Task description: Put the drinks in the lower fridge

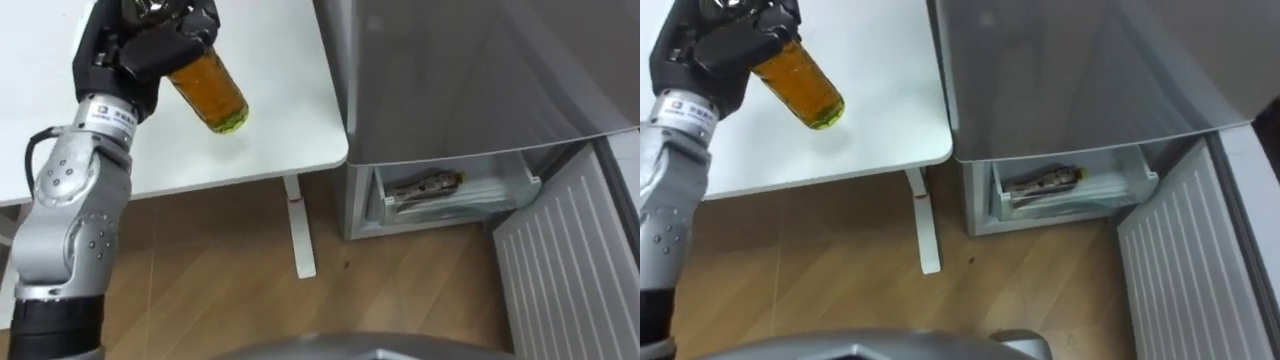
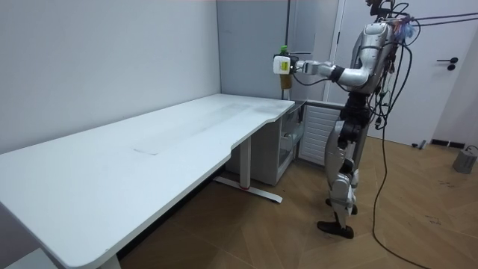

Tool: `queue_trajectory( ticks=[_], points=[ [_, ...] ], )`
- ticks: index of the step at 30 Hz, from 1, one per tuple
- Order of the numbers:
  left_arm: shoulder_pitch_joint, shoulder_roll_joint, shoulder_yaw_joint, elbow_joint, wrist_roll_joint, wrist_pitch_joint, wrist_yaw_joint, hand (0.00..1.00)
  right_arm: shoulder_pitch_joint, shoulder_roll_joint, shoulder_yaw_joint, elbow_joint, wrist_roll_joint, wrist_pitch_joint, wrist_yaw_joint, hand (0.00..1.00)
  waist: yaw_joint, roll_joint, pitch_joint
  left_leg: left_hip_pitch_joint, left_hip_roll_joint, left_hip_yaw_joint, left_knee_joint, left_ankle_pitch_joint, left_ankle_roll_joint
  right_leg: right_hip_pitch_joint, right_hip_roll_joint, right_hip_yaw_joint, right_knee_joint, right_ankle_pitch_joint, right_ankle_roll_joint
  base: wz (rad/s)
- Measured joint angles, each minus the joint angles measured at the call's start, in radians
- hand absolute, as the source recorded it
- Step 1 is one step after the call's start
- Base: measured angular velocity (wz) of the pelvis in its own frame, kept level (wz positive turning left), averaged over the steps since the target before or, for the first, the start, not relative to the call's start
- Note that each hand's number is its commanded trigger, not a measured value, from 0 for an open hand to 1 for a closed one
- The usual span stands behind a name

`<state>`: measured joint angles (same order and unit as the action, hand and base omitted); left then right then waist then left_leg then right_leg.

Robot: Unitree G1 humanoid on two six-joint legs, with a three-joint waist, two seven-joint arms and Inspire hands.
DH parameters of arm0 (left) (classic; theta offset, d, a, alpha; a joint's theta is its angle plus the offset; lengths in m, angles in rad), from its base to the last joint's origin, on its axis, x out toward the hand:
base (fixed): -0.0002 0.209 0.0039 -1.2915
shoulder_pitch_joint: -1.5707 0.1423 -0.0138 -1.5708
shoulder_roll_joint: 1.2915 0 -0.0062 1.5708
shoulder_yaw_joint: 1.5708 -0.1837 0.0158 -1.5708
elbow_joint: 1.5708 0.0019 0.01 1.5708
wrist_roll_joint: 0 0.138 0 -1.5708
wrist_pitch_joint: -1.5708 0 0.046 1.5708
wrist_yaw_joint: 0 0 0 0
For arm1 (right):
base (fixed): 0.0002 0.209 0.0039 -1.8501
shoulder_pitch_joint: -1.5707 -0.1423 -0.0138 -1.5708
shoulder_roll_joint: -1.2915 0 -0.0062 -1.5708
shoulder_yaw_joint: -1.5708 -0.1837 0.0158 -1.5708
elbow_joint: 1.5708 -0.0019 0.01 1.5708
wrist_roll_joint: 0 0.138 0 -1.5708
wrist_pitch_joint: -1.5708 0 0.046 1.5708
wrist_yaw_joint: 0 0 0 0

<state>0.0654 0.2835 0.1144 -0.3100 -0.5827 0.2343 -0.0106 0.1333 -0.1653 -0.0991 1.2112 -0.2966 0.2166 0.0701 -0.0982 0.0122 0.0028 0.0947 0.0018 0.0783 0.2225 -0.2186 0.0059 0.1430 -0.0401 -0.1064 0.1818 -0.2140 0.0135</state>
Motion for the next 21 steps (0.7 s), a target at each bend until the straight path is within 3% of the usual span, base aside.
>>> queue_trajectory(
  ticks=[8,14,21],
  points=[
    [0.022,-0.076,-0.002,-0.001,-0.108,0.0,0.0,1.0,-0.045,0.001,0.007,0.037,0.026,-0.007,-0.002,0.0,0.031,-0.001,0.0002,-0.022,-0.004,-0.033,0.012,0.0,0.0,0.004,-0.003,-0.035,-0.01,-0.002,-0.001,0.13],
    [0.086,-0.081,-0.055,0.002,-0.111,0.0,-0.003,1.0,-0.056,0.0,0.044,0.036,0.059,-0.008,-0.011,0.0,0.047,-0.002,0.0007,-0.04,-0.009,-0.046,0.017,0.0,0.0,0.002,-0.006,-0.052,-0.01,-0.003,-0.001,0.09],
    [0.185,-0.088,-0.136,0.012,-0.111,0.0,-0.017,1.0,-0.074,-0.003,0.119,0.04,0.13,-0.021,-0.035,0.0,0.059,-0.016,0.0096,-0.065,-0.016,-0.083,0.035,0.0,0.0,-0.004,-0.012,-0.096,-0.015,-0.006,0.002,0.18]
  ],
)
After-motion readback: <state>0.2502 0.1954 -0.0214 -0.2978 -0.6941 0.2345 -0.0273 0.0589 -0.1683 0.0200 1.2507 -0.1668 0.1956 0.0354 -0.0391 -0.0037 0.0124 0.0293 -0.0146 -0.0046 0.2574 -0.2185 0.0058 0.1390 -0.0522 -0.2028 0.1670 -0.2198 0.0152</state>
